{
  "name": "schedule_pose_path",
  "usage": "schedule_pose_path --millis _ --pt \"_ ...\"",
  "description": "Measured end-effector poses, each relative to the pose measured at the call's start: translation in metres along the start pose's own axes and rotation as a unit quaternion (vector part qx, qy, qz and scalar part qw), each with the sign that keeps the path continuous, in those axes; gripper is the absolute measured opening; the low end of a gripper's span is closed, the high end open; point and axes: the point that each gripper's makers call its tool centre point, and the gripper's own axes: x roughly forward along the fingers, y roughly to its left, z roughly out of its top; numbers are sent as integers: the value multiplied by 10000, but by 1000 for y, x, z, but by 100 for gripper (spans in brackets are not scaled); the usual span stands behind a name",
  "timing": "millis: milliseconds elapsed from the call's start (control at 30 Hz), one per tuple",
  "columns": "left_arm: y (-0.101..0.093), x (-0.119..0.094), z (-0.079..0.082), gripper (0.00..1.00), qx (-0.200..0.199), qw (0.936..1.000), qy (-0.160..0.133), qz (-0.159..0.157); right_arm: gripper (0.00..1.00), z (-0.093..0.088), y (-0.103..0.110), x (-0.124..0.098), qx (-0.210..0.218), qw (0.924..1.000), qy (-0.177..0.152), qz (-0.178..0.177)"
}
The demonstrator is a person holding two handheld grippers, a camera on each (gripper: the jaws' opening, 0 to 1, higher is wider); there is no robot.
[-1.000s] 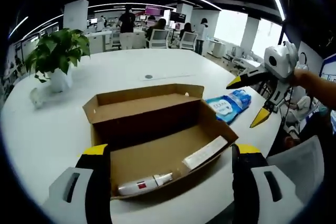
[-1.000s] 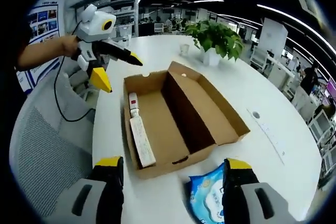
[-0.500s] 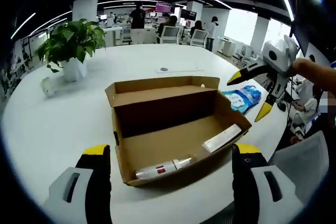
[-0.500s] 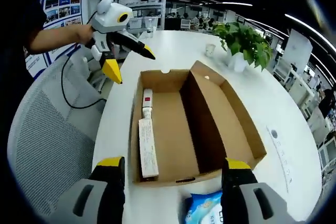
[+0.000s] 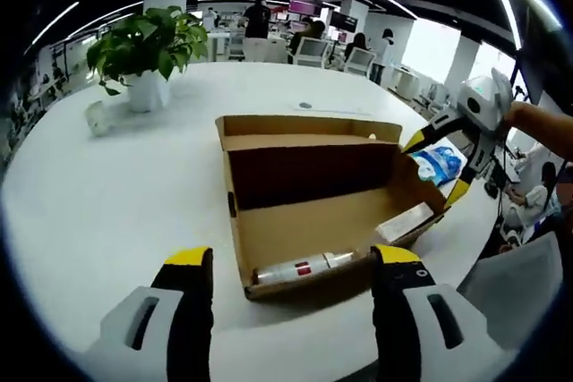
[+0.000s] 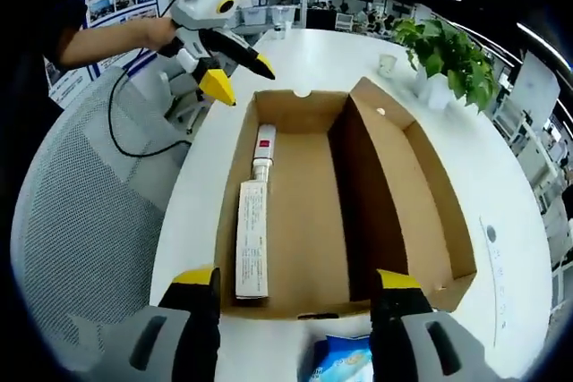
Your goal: Operate the shoe box by opening the lid, removing the specified soft item, and placing it in the target area until the item is outside and the box remains undamaged.
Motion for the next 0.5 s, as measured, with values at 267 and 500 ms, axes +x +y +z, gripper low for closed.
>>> schedule_pose_path --millis 267,500 --pt "12 3 -2 52 -273 9996 66 73 62 -5 -2 14 -207 9994 246 157" --pt "14 2 -10 28 -579 9978 253 175 60 -5 -4 24 -156 9990 305 288"
